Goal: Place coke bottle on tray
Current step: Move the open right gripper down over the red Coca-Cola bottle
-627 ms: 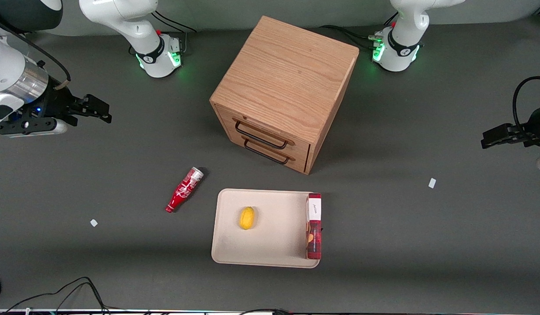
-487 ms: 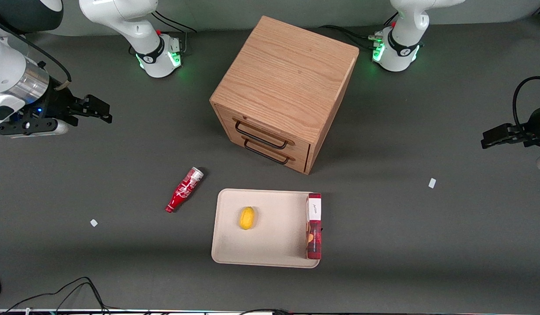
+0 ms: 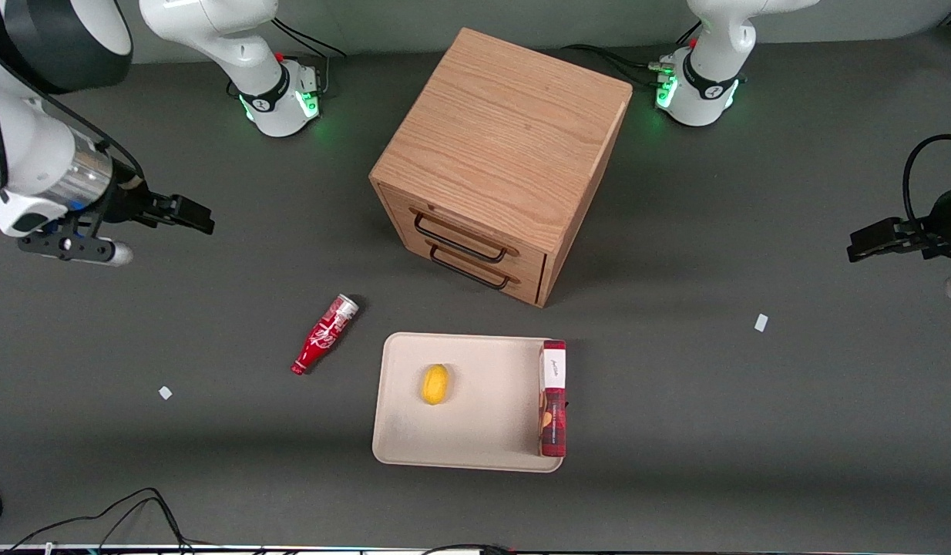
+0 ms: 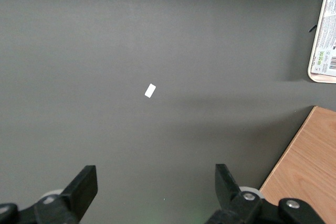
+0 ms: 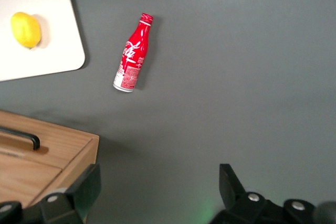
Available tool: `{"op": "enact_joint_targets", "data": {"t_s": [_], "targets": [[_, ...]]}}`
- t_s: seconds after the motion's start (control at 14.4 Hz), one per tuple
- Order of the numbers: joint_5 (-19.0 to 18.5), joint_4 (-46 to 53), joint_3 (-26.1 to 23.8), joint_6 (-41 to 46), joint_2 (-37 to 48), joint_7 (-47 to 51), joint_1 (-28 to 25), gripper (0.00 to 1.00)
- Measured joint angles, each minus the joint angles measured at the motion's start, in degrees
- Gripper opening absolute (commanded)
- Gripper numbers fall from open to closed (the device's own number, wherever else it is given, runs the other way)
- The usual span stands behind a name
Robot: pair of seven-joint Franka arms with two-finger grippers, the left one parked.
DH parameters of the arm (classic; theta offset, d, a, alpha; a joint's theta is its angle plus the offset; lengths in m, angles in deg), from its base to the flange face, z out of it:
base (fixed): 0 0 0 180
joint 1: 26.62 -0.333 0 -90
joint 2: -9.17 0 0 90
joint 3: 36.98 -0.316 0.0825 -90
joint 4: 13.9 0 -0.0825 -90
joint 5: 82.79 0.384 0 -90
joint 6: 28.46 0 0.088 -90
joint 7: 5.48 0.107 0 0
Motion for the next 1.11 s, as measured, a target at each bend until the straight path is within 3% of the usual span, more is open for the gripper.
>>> {"op": "enact_joint_targets", "data": {"t_s": [0.21,0.77,1.11], "targets": [[0.5,-2.0,-1.1,-5.4,-2.9,5.8,-0.1,1.0],[0.5,-23.2,-7.0,-36.9,-4.2,19.1,-0.5,1.0],[0.3,-25.8,-7.0,-49.9,-11.3,23.9,-0.5,1.0]]}}
